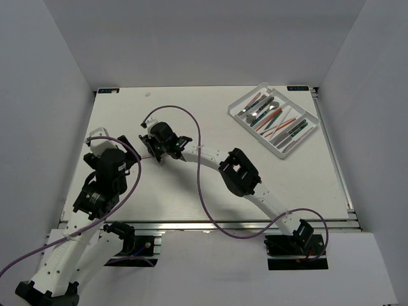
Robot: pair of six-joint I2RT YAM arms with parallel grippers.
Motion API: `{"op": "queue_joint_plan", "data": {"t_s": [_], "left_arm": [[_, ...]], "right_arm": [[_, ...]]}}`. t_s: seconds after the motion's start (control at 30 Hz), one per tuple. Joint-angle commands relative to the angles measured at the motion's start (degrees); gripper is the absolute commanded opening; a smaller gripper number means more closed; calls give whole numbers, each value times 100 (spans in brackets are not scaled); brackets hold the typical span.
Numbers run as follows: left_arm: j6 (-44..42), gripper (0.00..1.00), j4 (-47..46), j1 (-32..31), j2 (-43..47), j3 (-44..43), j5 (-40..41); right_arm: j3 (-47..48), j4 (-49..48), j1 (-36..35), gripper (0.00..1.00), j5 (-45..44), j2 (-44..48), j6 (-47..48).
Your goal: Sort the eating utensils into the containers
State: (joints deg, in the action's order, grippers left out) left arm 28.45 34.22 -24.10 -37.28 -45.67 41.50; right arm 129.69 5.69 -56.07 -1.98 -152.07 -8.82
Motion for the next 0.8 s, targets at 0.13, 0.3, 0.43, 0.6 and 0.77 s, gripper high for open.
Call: {"op": "queue_joint_plan", "data": {"t_s": [0.13,0.3,0.43,0.6,0.77], "left_arm": [[-76,98,-108,19,62,-3,-124],[-94,98,-135,19,54,-3,-150],[-94,98,-126,19,19,-3,-159],[-94,98,-126,19,-25,14,-159],[-85,98,-117,19,-78,23,-159]], "right_arm": [[171,-78,-35,18,-215,-183,-41],[-470,-445,-35,2,-172,343,-216],[-901,-999,35,0,-40,923,-567],[-1638,-1790,395,0,284,2109,-1191],[-2105,-1731,1378,0,-117,2919,-1998]]}}
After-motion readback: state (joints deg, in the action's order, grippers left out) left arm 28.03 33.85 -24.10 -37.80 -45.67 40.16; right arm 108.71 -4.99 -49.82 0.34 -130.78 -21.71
